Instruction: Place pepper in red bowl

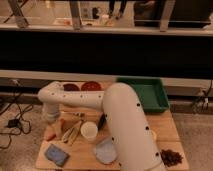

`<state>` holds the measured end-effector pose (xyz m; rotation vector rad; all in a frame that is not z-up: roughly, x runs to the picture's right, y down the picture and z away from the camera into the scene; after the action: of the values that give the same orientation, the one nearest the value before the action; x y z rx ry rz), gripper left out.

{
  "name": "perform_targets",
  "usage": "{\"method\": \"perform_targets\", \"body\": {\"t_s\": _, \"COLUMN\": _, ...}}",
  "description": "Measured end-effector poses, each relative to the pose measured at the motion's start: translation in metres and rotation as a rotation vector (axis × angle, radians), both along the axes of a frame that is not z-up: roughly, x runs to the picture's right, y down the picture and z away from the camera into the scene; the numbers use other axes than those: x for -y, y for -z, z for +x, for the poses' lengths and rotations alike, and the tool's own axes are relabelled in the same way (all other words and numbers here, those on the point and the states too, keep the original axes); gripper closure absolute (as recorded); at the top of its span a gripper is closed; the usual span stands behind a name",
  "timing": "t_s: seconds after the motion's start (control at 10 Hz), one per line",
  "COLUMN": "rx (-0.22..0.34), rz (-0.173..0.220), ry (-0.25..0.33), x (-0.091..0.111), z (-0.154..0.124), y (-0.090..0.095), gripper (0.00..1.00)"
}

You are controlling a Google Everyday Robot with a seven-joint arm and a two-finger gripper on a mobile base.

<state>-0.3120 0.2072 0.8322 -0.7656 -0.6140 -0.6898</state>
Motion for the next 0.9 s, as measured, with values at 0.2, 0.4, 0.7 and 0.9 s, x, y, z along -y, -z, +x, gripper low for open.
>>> {"method": "perform_targets", "body": {"t_s": 0.2, "rx": -0.026, "rz": 0.007, "ry": -0.014, "x": 0.006, "z": 0.018, "y": -0.003, "gripper": 0.2}}
{"method": "perform_targets", "body": {"t_s": 0.4, "rx": -0.046, "rz": 0.003, "ry": -0.026, "x": 0.005, "z": 0.034, "y": -0.006, "gripper": 0.2}}
{"method": "perform_targets", "body": {"t_s": 0.7, "rx": -0.053, "rz": -0.016, "ry": -0.028, "x": -0.009, "z": 0.039, "y": -0.014, "gripper": 0.2}}
{"method": "perform_targets", "body": {"t_s": 0.9, "rx": -0.055, "rz": -0.02, "ry": -0.031, "x": -0.009, "z": 0.04, "y": -0.015, "gripper": 0.2}}
